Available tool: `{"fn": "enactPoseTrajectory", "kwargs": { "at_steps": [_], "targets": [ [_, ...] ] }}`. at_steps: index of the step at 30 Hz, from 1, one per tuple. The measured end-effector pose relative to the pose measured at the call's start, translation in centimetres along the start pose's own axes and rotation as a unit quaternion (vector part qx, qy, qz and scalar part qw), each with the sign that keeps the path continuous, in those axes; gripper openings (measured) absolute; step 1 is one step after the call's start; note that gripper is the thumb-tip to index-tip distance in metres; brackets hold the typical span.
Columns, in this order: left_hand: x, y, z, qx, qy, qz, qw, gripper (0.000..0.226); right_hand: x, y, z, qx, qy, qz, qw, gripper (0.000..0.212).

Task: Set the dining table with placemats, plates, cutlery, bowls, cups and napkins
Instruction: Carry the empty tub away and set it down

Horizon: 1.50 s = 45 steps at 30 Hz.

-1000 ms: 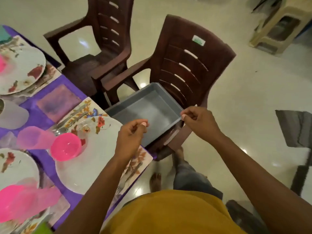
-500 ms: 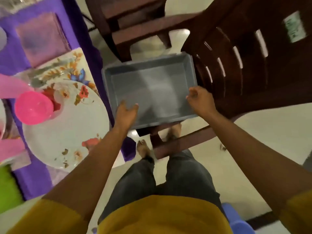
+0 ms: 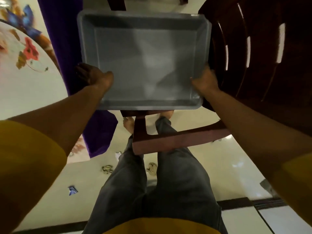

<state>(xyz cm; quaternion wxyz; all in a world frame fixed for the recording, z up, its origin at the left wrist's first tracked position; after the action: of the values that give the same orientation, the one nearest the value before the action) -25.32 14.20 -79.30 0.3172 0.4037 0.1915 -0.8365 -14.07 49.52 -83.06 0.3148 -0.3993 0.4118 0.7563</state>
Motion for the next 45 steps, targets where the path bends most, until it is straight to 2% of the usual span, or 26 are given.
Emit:
{"fn": "enactPoseTrajectory", "kwargs": {
  "at_steps": [3,8,11,18,22,24,26,28,32,35,43,45],
  "targets": [
    [1.3,-0.3,0.0,-0.026,-0.029,0.029,0.999,0.102,0.9,0.0,0.4,0.027,-0.018,-0.003,0.999,0.083],
    [2.9,-0.1,-1.1,-0.093,-0.016,0.082,0.992,0.103,1.6,-0.3,0.9,0.059,-0.013,0.004,0.998,0.073],
    [3.2,0.3,-1.3,-0.121,-0.027,0.085,0.989,0.100,2.0,-0.5,1.0,0.071,-0.011,0.008,0.997,0.073],
    [1.9,2.2,-1.9,-0.145,0.016,0.097,0.985,0.091,0.9,-0.5,2.4,0.093,-0.001,0.019,0.996,0.068],
    [1.2,2.9,-1.1,-0.184,0.000,0.099,0.978,0.084,0.2,-0.5,3.4,0.096,-0.004,0.027,0.995,0.066],
    [0.3,2.7,-0.7,-0.198,-0.013,0.098,0.975,0.080,-0.3,-0.5,4.0,0.079,-0.022,0.020,0.996,0.059],
    [-0.7,2.4,-0.6,-0.183,0.004,0.088,0.979,0.079,-1.1,-0.4,4.6,0.060,-0.044,0.016,0.997,0.047],
    [-2.0,2.3,-0.7,-0.165,0.022,0.065,0.984,0.078,-2.4,0.1,5.0,0.043,-0.065,0.009,0.997,0.044],
    [-4.0,1.9,-0.7,-0.216,0.029,0.067,0.974,0.095,-5.2,0.8,6.2,0.007,-0.131,-0.014,0.991,0.056],
    [-6.7,1.2,-0.1,-0.217,0.033,0.066,0.973,0.088,-8.3,1.4,7.2,0.009,-0.180,-0.008,0.984,0.057],
    [-13.2,0.7,2.7,-0.191,-0.023,-0.041,0.981,0.068,-16.1,3.7,10.5,0.038,-0.302,0.009,0.952,0.068],
    [-15.0,0.3,3.2,-0.175,-0.025,-0.051,0.983,0.071,-18.1,4.2,11.5,0.028,-0.328,0.006,0.944,0.070]
  ]
}}
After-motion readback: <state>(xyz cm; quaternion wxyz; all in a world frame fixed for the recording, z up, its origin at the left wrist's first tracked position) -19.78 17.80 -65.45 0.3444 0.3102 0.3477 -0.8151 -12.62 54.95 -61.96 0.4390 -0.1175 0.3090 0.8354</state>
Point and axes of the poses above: each hand's wrist, its own x-axis towards the middle knuckle, its own z-axis out of the back of the hand, y = z × x, the point moved 4 cm from there along x, towards the middle knuckle, and after that the axes turned 15 degrees about y, right-handed, at the moved point
